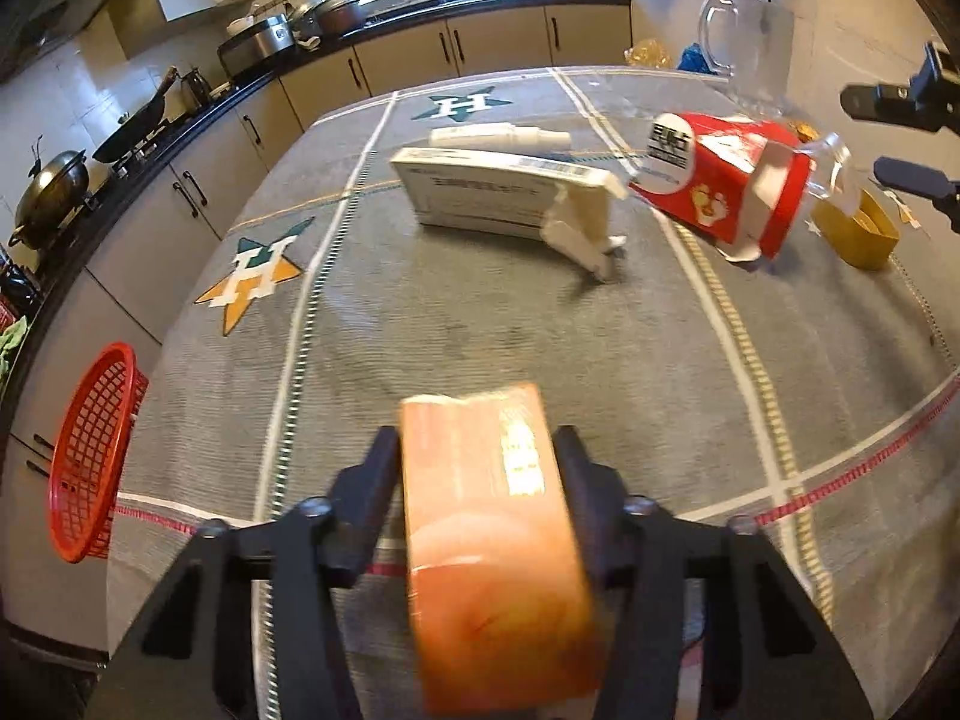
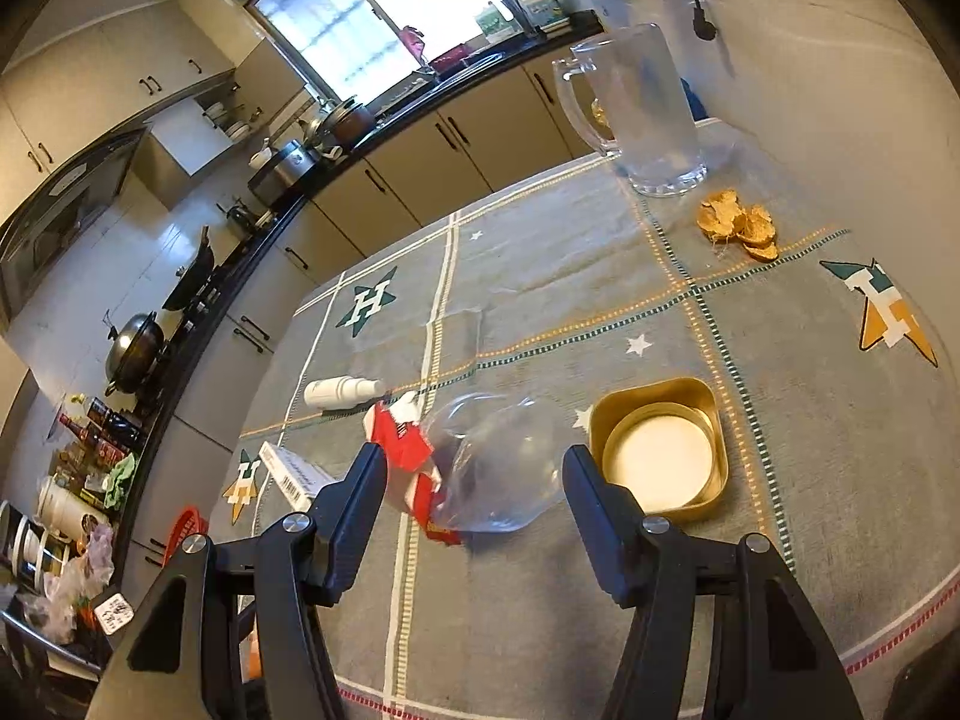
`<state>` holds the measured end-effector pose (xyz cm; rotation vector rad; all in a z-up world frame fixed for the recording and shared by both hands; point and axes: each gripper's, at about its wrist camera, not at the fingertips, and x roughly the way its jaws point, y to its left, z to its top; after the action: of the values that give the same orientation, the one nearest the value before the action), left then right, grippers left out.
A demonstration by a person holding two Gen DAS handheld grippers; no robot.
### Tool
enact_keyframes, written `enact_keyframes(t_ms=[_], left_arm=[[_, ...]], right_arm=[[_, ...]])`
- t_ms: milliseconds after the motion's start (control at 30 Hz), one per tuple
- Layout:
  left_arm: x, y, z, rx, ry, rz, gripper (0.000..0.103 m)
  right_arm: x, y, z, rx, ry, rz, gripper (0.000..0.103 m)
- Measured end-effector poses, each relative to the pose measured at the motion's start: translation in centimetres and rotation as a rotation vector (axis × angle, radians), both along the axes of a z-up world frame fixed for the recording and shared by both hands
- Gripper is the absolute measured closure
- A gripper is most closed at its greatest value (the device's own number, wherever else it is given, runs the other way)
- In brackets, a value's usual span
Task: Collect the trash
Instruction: 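Close the right tool on the rim of the clear plastic container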
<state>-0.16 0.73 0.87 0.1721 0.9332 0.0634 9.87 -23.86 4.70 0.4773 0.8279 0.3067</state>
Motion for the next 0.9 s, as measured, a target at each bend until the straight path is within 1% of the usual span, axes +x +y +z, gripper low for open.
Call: enact_keyframes(t_ms=[33,100,133,200,233,400,467,500,567,667,800,900], left_arm=[[-0.1,0.1,0.0,-0.007,-0.001,-0.004,0.060],[-0.2,0.4,0.1,-0.025,-0.006,-0.020,0.060],[-0.3,0.4,0.1,-0.022,-0.009,-0.024,0.060],[-0.4,0.1,0.0,-0.007,-0.018,-0.029,0.060],[-0.4,0.1,-0.1,-0.003,-0.021,-0.030,0.060],[-0.4,0.1,-0.2,-0.001,-0.030,-0.039,0.060],[-0.5,0.0,-0.2,0.001,-0.033,-0.042,0.060],[-0.5,0.1,-0.2,-0.001,-0.034,-0.044,0.060],[-0.6,0.3,-0.2,-0.008,-0.034,-0.050,0.060],[-0.8,0.6,-0.1,-0.025,-0.035,-0.060,0.060],[-1.1,1.2,0.0,-0.044,-0.030,-0.066,0.060],[-1.3,1.7,0.1,-0.058,-0.029,-0.064,0.060]], right_arm=[[0.3,0.1,-0.2,0.000,0.006,0.002,0.038],[0.7,0.2,-0.5,0.009,0.020,0.008,0.045],[1.0,0.5,-0.6,0.010,0.030,0.012,0.046],[1.4,0.7,-0.8,-0.028,0.053,-0.023,0.046],[1.6,0.7,-0.9,-0.037,0.048,-0.046,0.045],[3.0,0.8,-1.1,-0.073,0.046,-0.075,0.045],[3.6,1.0,-1.7,-0.064,0.059,-0.052,0.045],[3.6,1.2,-2.1,-0.055,0.075,-0.030,0.049],[3.0,1.6,-2.3,-0.058,0.089,-0.001,0.049],[0.4,2.9,-2.0,-0.047,0.090,0.082,0.049],[-3.7,5.4,-2.9,-0.090,0.107,0.219,0.049],[-5.1,6.0,-3.3,-0.144,0.103,0.257,0.048]])
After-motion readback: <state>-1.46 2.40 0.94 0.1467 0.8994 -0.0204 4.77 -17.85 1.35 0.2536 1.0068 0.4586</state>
